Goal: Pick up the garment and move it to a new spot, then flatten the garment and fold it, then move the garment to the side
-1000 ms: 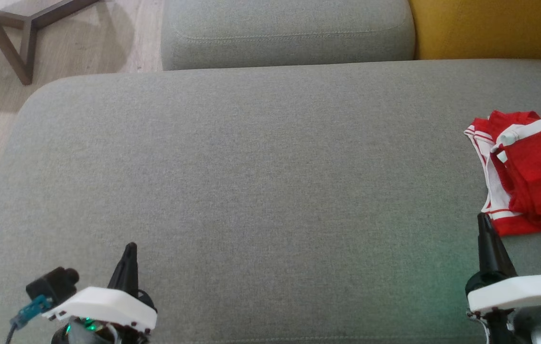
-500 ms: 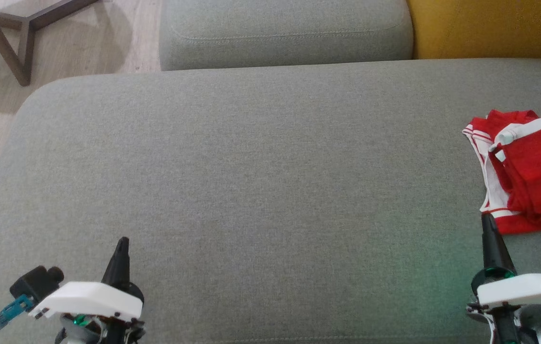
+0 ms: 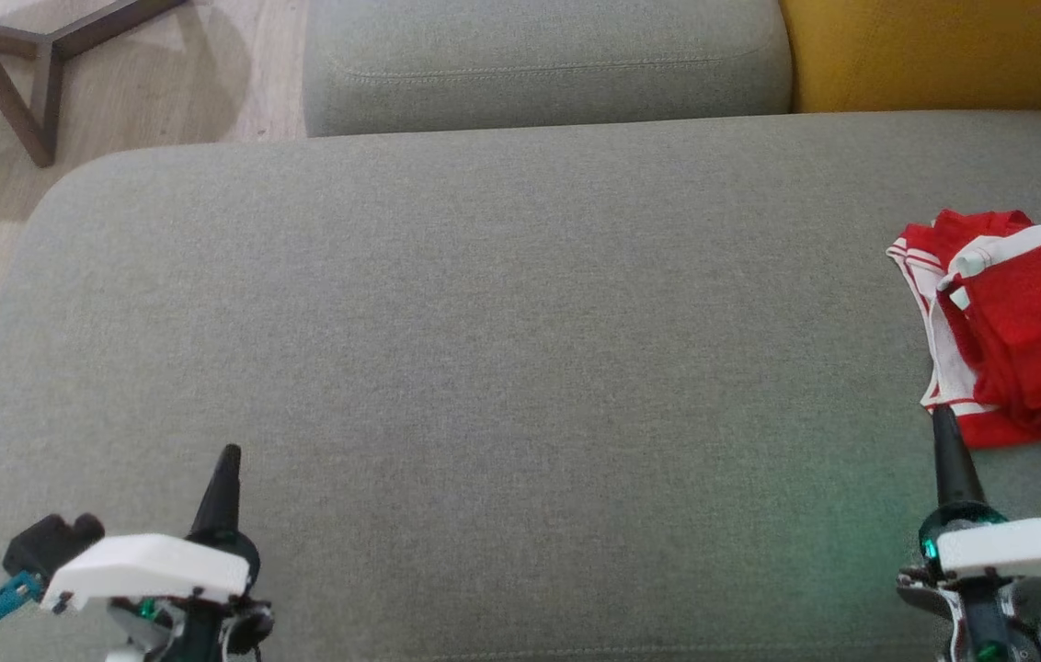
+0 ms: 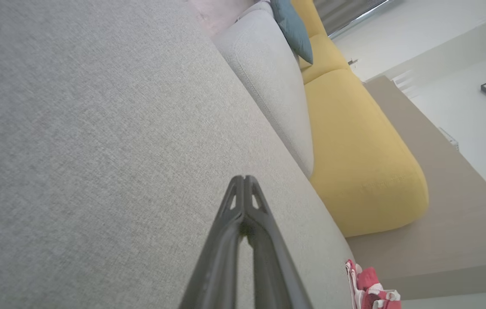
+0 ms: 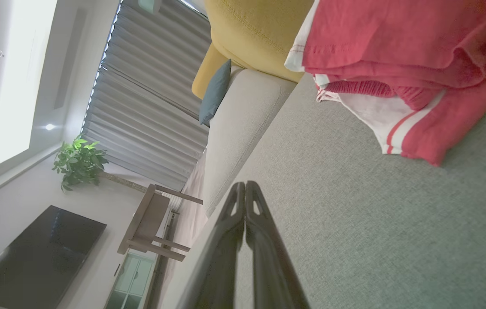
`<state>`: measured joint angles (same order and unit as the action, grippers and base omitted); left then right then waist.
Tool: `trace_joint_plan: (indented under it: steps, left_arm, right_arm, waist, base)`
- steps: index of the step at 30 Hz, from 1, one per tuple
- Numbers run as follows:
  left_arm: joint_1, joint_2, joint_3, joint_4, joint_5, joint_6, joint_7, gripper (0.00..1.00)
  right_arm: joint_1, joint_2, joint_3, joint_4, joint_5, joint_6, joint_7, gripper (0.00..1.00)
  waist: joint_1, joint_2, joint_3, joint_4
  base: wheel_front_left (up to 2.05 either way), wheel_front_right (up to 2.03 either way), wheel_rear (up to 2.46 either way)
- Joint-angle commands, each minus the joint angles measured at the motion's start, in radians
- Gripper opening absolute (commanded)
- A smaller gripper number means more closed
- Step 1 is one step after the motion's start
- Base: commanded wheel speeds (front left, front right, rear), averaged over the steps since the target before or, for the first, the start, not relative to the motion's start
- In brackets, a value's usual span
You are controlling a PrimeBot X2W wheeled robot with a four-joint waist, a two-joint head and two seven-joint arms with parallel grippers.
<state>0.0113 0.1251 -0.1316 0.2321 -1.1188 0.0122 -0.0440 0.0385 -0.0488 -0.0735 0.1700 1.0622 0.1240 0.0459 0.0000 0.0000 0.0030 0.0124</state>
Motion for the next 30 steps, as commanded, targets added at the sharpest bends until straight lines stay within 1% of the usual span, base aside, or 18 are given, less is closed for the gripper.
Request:
trace_joint_plan:
  steps: [1,30]
  left_arm:
    - [-0.061,0.007,0.043,-0.026,-0.031,-0.014,0.008,0.00]
    - [-0.096,-0.029,0.150,-0.002,-0.342,-0.096,0.086,0.00]
  right_arm:
    - [-0.060,-0.022,0.010,-0.027,0.037,0.004,0.005,0.00]
    - [-0.113,-0.023,-0.003,0.037,0.378,0.006,0.030,0.00]
  waist:
    - [0.0000,0.0000,0.000,0.000]
    - [0.0000,0.0000,0.000,-0.008]
  base:
    - [0.00,0.00,0.00]
    - [0.00,0.00,0.00]
